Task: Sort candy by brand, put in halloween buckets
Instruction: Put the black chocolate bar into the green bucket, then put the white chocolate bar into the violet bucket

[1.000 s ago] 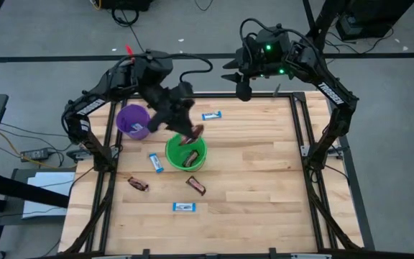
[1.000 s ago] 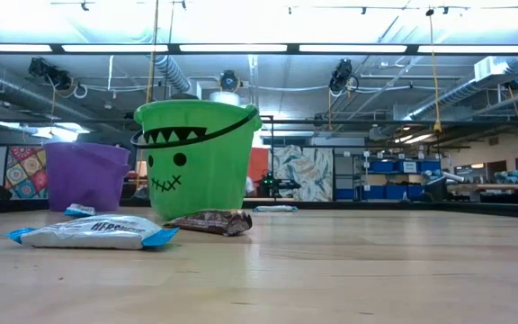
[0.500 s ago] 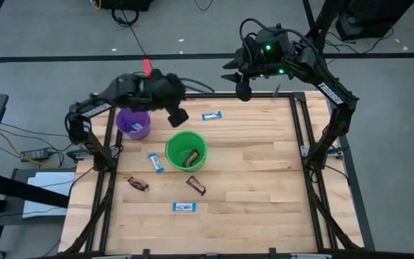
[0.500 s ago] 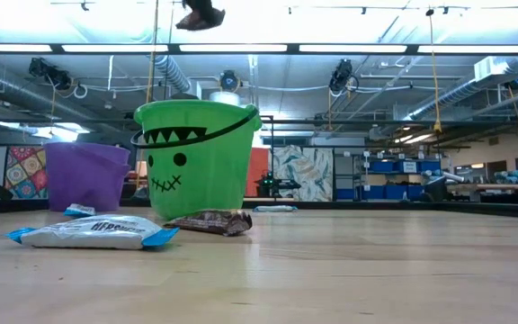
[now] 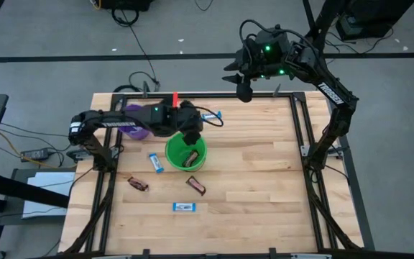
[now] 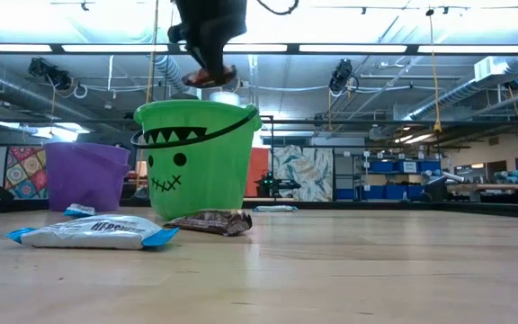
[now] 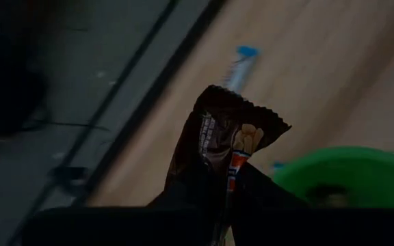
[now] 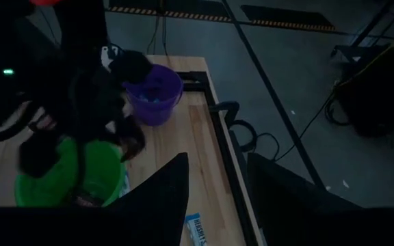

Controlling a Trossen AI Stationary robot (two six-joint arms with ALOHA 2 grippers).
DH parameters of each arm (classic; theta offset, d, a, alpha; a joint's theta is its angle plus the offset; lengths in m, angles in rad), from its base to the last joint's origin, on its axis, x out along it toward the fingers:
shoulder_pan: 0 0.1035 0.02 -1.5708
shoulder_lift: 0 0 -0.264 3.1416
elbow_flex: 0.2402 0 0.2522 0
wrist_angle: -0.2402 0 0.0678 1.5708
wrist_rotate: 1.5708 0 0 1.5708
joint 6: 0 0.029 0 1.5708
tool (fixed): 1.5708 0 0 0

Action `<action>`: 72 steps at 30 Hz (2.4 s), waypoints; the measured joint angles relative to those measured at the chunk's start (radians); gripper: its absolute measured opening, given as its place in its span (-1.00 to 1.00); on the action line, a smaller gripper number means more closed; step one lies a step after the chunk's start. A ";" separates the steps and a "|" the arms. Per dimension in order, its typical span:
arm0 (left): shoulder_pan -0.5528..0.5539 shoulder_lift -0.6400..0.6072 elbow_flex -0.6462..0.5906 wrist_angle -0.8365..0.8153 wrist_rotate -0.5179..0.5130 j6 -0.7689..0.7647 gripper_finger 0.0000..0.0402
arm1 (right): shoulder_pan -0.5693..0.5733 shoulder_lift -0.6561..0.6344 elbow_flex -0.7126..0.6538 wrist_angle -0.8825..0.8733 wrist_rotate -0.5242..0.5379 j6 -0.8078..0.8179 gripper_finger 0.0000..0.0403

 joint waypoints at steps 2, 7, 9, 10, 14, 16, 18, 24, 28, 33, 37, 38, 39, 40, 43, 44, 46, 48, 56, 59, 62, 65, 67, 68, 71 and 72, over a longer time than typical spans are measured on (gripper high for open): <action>-0.003 0.000 0.019 0.023 0.061 -0.009 -0.83 | 0.000 0.000 0.000 0.000 0.000 -0.004 -0.20; 0.012 -0.003 0.087 0.088 0.293 -0.009 -0.83 | 0.000 0.000 0.000 0.002 0.000 -0.008 -0.20; 0.025 -0.002 0.099 0.080 0.406 -0.010 -0.83 | 0.000 0.000 0.000 0.001 -0.001 -0.010 -0.20; 0.033 -0.005 0.100 0.074 0.463 -0.009 -0.83 | 0.000 0.000 0.000 -0.002 -0.007 -0.010 -0.20; 0.049 -0.011 0.100 -0.008 0.639 0.011 -0.83 | 0.000 0.000 0.000 -0.024 -0.027 -0.010 -0.20; 0.049 -0.011 0.099 -0.058 0.656 0.025 -0.83 | 0.002 0.000 0.000 -0.036 -0.027 -0.015 -0.20; 0.048 -0.011 0.098 -0.078 0.658 0.040 -0.83 | 0.003 0.000 0.000 -0.043 -0.027 -0.025 -0.20; 0.049 -0.012 0.062 -0.083 0.660 0.051 -0.81 | 0.003 0.000 0.000 -0.043 -0.027 -0.040 -0.20; 0.047 -0.012 0.042 -0.085 0.661 0.052 -0.69 | 0.004 0.000 0.000 -0.043 -0.027 -0.044 -0.20; 0.048 -0.012 0.041 -0.079 0.655 0.066 -0.42 | 0.003 0.000 0.000 -0.042 -0.027 -0.051 -0.20; 0.050 -0.012 0.041 -0.080 0.649 0.075 -0.18 | 0.003 0.000 0.000 -0.042 -0.027 -0.060 -0.20; 0.050 -0.012 0.041 -0.080 0.644 0.079 -0.13 | 0.003 0.000 0.000 -0.042 -0.027 -0.061 -0.20; 0.051 -0.012 0.041 -0.079 0.634 0.084 -0.10 | 0.003 0.000 0.000 -0.042 -0.027 -0.063 -0.20; 0.051 -0.012 0.042 -0.077 0.617 0.092 -0.07 | 0.003 0.000 0.000 -0.041 -0.028 -0.064 -0.20; 0.051 -0.019 0.071 0.000 0.514 0.092 -0.04 | 0.002 -0.004 0.000 -0.006 -0.103 -0.068 -0.20; 0.051 -0.029 0.083 0.051 0.468 0.082 -0.04 | 0.002 -0.009 0.000 0.024 -0.148 -0.068 -0.20; 0.053 -0.052 0.115 0.165 0.387 0.076 -0.04 | -0.002 -0.024 0.000 0.097 -0.229 -0.061 -0.20; 0.062 -0.077 0.153 0.273 0.332 0.095 -0.04 | -0.014 -0.041 0.000 0.175 -0.288 -0.040 -0.20; 0.071 -0.219 0.334 0.438 0.099 0.247 -0.04 | -0.153 -0.087 0.001 0.449 -0.503 0.110 -0.20; 0.071 -0.286 0.361 0.416 0.044 0.301 -0.04 | -0.227 -0.080 -0.005 0.453 -0.535 0.152 -0.20; 0.072 -0.352 0.359 0.384 0.040 0.309 -0.04 | -0.282 -0.066 -0.077 0.454 -0.583 0.187 -0.20; 0.071 -0.404 0.352 0.348 0.040 0.310 -0.04 | -0.299 -0.056 -0.191 0.486 -0.654 0.200 -0.20; 0.071 -0.430 0.351 0.318 0.040 0.309 -0.04 | -0.299 -0.058 -0.296 0.537 -0.683 0.215 -0.20; 0.071 -0.439 0.351 0.305 0.040 0.309 -0.04 | -0.299 -0.058 -0.352 0.570 -0.691 0.225 -0.20; 0.071 -0.457 0.351 0.285 0.027 0.309 -0.04 | -0.294 -0.056 -0.519 0.641 -0.712 0.274 -0.20; 0.072 -0.462 0.351 0.277 0.024 0.309 -0.04 | -0.293 -0.056 -0.571 0.663 -0.711 0.281 -0.20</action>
